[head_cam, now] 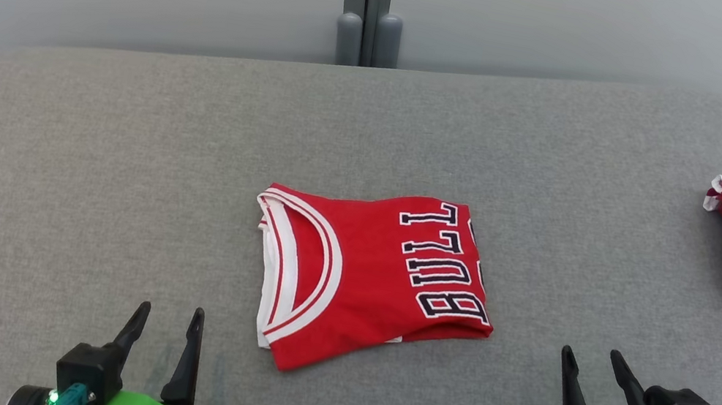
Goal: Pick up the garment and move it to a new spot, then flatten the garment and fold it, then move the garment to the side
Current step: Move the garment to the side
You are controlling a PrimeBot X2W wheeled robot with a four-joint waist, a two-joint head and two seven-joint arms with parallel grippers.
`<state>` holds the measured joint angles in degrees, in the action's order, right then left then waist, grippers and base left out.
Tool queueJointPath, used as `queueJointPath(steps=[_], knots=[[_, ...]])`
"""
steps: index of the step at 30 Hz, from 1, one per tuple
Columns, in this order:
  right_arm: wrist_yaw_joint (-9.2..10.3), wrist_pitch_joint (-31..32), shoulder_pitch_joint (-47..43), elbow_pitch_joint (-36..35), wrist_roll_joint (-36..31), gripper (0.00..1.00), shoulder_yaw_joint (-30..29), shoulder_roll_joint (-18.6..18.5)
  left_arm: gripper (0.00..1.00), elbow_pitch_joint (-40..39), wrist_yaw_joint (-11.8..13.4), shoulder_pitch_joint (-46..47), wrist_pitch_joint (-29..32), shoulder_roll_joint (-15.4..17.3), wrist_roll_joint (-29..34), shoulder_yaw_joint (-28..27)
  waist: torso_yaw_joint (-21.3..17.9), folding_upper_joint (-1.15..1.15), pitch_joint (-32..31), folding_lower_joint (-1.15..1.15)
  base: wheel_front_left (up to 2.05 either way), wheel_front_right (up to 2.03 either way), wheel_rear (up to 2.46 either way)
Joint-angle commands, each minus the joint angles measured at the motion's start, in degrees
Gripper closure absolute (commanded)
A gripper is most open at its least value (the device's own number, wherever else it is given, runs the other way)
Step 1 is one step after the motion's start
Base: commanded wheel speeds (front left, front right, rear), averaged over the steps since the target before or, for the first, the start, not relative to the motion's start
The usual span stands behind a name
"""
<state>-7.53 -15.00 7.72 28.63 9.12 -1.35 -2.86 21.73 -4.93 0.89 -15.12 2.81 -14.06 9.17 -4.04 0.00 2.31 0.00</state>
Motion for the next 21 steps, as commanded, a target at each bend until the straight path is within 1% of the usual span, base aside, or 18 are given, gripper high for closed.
queueJointPath(steps=[1,7,12,15,18,21], knots=[[0.10,-0.2,0.5,-0.2,0.5,0.00,0.0,-0.2,0.00,-0.2,0.3,-0.1,0.0,0.2,-0.1,-0.1,0.2,0.00,0.4,0.00,0.00,0.00,0.00],[0.10,-0.2,4.4,-0.1,0.2,0.00,0.9,-0.1,0.00,-0.7,0.1,2.5,0.0,0.2,0.2,0.3,1.5,0.00,2.9,0.00,0.00,0.00,0.00],[0.10,-0.2,12.5,2.5,-0.5,0.00,2.9,-0.2,0.00,-0.5,-0.4,5.1,0.0,0.2,0.0,1.0,3.9,0.00,7.2,0.00,0.00,0.00,0.00],[0.10,-0.2,17.8,5.4,-0.7,0.00,4.4,-0.2,0.00,-0.3,-0.7,6.5,0.0,0.2,0.1,1.3,5.4,0.00,9.5,0.00,0.00,0.00,0.00],[0.10,-0.2,22.7,10.5,-1.3,0.00,6.4,-0.2,0.00,0.1,-0.9,7.7,0.0,0.2,0.0,1.6,7.1,0.00,11.6,0.00,0.00,0.00,0.00],[0.10,0.4,25.4,16.1,-2.5,0.00,8.2,-0.2,0.00,0.3,-1.1,8.4,0.0,0.2,0.0,1.7,8.3,0.00,12.7,0.00,0.00,0.00,0.00]])
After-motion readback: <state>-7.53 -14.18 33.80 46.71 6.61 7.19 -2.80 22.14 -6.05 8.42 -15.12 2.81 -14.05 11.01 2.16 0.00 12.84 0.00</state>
